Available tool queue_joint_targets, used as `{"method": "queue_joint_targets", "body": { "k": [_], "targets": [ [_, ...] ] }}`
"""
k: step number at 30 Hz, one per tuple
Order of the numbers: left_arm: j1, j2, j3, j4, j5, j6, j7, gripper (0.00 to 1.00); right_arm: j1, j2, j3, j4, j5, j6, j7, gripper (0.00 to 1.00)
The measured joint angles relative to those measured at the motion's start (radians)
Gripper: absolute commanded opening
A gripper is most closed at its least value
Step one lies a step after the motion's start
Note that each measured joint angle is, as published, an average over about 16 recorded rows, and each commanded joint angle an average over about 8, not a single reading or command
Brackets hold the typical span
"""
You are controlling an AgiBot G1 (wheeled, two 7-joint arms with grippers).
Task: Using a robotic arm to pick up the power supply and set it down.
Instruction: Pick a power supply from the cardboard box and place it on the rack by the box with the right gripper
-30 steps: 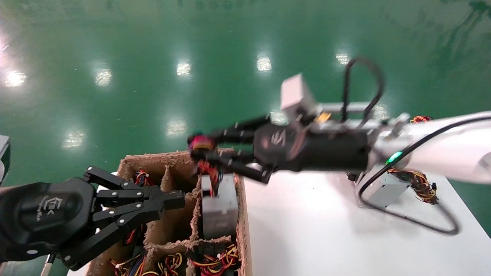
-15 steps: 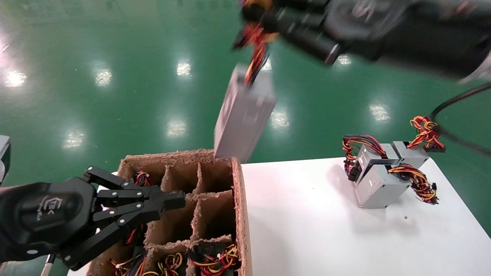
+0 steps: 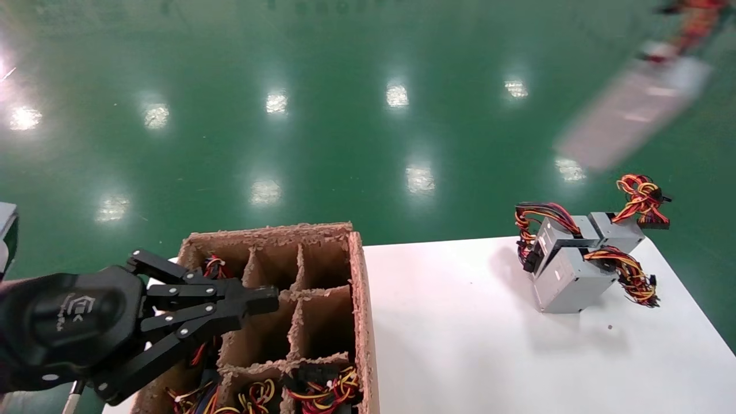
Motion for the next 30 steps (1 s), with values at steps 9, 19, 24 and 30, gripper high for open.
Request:
{"method": "queue_joint_targets", "body": {
  "k": [9, 19, 24, 30],
  "targets": [
    [0.0, 0.0, 0.0, 0.0, 0.0, 0.0, 0.0, 0.0, -0.133, 0.305, -0.063, 0.117, -0.056, 0.195, 0.169, 0.0],
    [0.0, 0.0, 0.0, 0.0, 0.0, 0.0, 0.0, 0.0, -0.278, 0.466, -0.298, 0.18, 0.041, 0.426, 0.286, 0.0],
    [0.0, 0.0, 0.0, 0.0, 0.0, 0.0, 0.0, 0.0, -0.327, 0.468, -0.433, 0.195, 0.13, 0.546, 0.282, 0.0],
    [0.0, 0.0, 0.0, 0.0, 0.0, 0.0, 0.0, 0.0, -0.366, 0.412, -0.546, 0.172, 0.234, 0.664, 0.227, 0.0]
  ]
}}
